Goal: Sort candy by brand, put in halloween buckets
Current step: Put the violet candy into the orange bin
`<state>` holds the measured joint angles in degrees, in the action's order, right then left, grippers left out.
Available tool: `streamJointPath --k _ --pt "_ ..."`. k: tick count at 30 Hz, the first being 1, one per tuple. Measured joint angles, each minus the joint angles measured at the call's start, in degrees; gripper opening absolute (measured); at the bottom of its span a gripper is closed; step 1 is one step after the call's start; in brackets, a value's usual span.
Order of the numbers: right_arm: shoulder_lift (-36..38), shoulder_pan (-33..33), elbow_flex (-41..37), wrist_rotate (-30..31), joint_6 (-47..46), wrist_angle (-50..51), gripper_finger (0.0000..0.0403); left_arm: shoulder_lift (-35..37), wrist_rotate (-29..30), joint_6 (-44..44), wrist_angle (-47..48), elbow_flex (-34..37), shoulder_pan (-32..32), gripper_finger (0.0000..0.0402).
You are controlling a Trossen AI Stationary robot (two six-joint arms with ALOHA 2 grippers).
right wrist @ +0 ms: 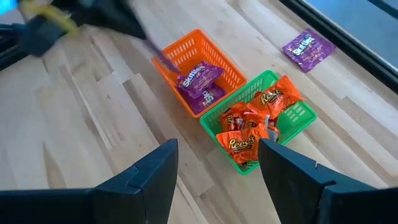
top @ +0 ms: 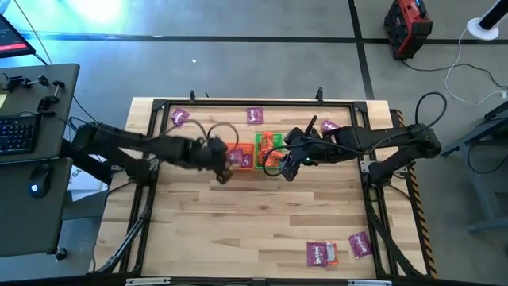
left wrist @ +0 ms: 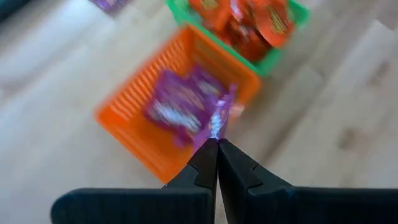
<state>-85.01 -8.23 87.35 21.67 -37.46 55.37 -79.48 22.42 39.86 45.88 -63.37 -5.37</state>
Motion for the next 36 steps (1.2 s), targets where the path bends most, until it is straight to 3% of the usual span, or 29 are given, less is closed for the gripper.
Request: streamJointPath --k 7,13,18,25,30,36 --pt "0.0 0.0 0.0 3.6 -2.5 0.0 0.0216 0.0 2.3 -11.8 -3.1 0.0 9.2 0.0001" --pt "0.0 0.0 0.0 3.9 -5.5 0.0 0.0216 0.0 -2.1 -14.0 -5.4 0.0 12.5 0.0022" --pt "0.0 0.0 0.0 4.0 -7.7 0.0 0.0216 0.0 -4.5 -14.7 -5.4 0.0 12.1 0.0061" --pt "0.0 0.0 0.0 3.9 -10.7 0.0 0.0216 0.0 -2.5 -19.0 -4.2 0.0 12.5 0.0140" --pt "0.0 1.0 0.0 3.6 -10.1 1.3 0.0216 0.2 -2.0 -18.1 1.7 -0.1 17.0 0.0193" --pt "0.0 9.7 -0.1 2.1 -6.0 8.0 0.0216 0.2 -2.3 -16.3 4.4 5.1 26.7 0.0226"
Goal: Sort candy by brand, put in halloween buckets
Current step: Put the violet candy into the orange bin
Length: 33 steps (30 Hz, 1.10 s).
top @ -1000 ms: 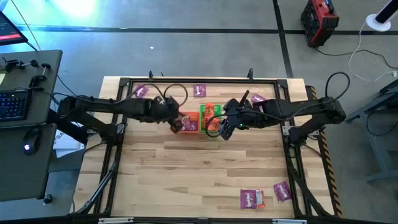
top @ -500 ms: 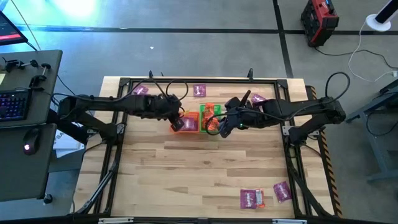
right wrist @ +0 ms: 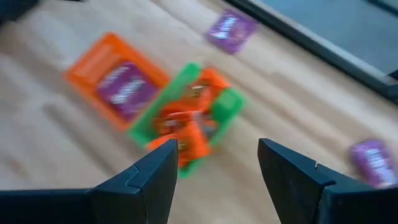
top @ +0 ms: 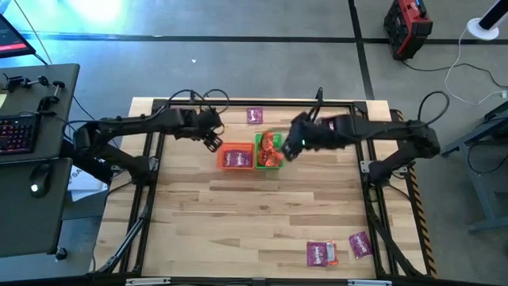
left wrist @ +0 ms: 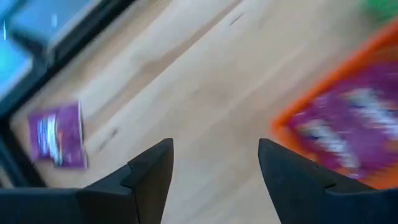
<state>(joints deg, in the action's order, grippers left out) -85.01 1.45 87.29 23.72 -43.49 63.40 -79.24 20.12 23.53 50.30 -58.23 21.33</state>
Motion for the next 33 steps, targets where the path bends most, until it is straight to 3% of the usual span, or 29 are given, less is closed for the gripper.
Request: streamJointPath --k 4,10,12,14,16,17,24,29,33 --pt "0.0 9.3 0.0 -3.0 11.7 -0.5 0.0216 0.0 -0.1 5.7 -0.4 5.9 7.2 0.0229" --pt "0.0 22.0 0.0 -14.4 27.5 -12.0 0.0216 -0.1 1.2 11.9 -3.6 9.9 17.3 0.0207" --pt "0.0 25.4 0.0 -19.2 30.2 -15.9 0.0216 0.0 4.2 17.0 -5.9 10.4 18.7 0.0165" --pt "0.0 28.3 0.0 -23.2 31.6 -18.3 0.0216 0.0 6.9 20.6 -9.7 12.1 19.1 0.0098" --pt "0.0 30.5 0.0 -25.6 31.8 -18.9 0.0216 0.0 8.6 22.7 -14.1 14.2 19.0 0.0030" --pt "0.0 31.4 0.0 -26.0 31.9 -18.7 0.0216 0.0 10.0 24.3 -15.9 15.3 18.9 0.0017" --pt "0.0 33.8 0.0 -26.4 30.5 -18.5 0.0216 -0.1 22.2 37.3 -24.9 23.9 19.8 0.0002" --pt "0.0 33.8 0.0 -26.4 28.3 -21.4 0.0216 -3.0 22.8 31.7 -40.0 27.1 22.0 0.0000" --pt "0.0 33.8 0.0 -26.4 26.9 -22.1 0.0216 -6.3 24.1 28.8 -43.1 27.0 24.5 0.0000"
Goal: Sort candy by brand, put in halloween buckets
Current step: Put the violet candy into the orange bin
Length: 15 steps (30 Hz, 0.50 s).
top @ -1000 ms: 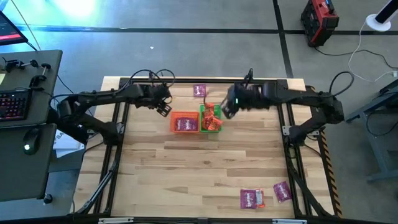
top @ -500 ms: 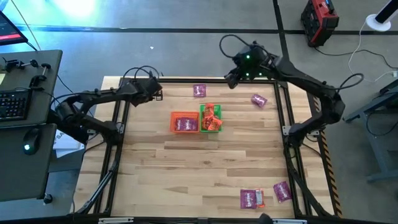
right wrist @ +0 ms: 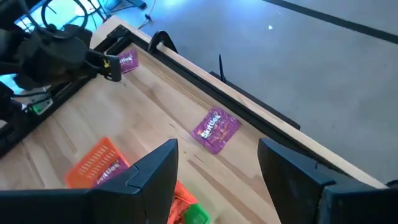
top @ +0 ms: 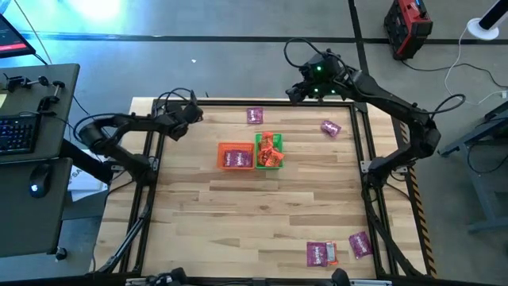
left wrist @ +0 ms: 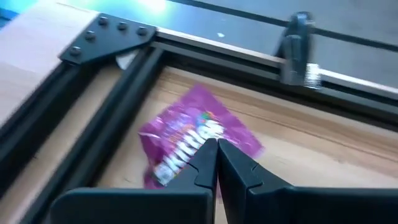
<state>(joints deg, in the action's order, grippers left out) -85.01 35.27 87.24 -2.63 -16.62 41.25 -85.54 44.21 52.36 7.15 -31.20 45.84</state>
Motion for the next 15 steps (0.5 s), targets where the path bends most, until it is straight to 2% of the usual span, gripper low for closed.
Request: streamJointPath --k 5,11,15 --pt "0.0 0.0 0.0 0.0 -1.6 0.2 0.0216 -2.2 2.8 -1.5 -1.3 0.0 0.4 0.0000" --pt "0.0 0.0 0.0 0.0 -4.0 0.2 0.0216 -2.7 2.2 -4.0 0.7 -0.1 0.1 0.0000" --pt "0.0 -0.3 0.0 0.0 -5.0 0.4 0.0216 -3.7 0.7 1.8 6.7 0.0 -1.3 0.0000"
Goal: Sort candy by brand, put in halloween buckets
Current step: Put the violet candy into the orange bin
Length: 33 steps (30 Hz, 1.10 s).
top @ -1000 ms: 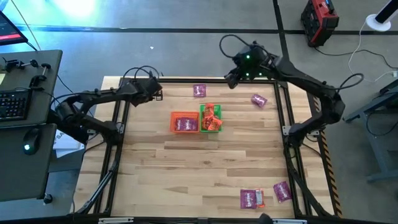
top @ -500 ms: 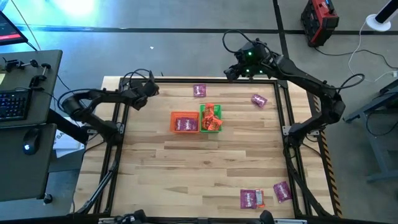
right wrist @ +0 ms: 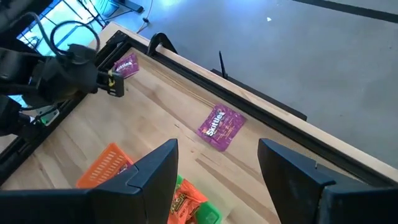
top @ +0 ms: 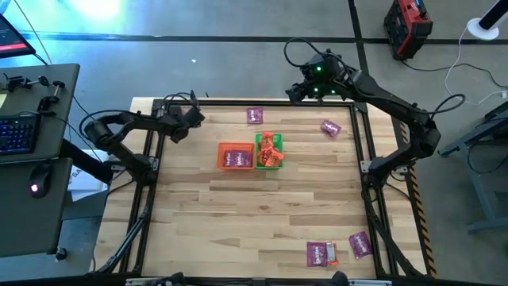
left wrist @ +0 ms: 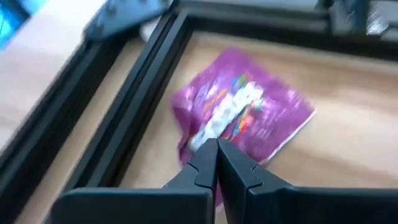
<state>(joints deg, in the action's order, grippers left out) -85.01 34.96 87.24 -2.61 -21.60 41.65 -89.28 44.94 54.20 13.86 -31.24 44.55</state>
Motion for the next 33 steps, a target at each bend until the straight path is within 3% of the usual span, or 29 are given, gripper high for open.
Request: streamJointPath --k 7,14,17,23,29,33 --pt "0.0 -1.4 0.0 0.0 -0.5 0.1 0.0216 -3.0 2.0 2.6 -0.5 -0.1 -2.2 0.0000" --pt "0.0 -2.9 0.0 0.0 -0.4 1.7 0.0216 -2.6 -2.3 10.3 4.0 0.2 -7.3 0.0000" --pt "0.0 -3.3 0.0 0.0 0.4 2.0 0.0216 -0.9 -5.0 9.9 5.5 0.2 -10.8 0.0000" --pt "0.0 -3.3 0.0 0.0 1.1 1.9 0.0216 1.7 -11.1 4.4 8.6 0.1 -20.4 0.0000" --pt "0.0 -3.3 0.0 0.0 2.4 1.9 0.0216 5.8 -15.9 4.2 21.5 0.2 -33.1 0.0000" --pt "0.0 -3.3 0.0 0.0 2.6 1.9 0.0216 10.0 -22.4 4.2 29.6 0.5 -40.6 0.0000"
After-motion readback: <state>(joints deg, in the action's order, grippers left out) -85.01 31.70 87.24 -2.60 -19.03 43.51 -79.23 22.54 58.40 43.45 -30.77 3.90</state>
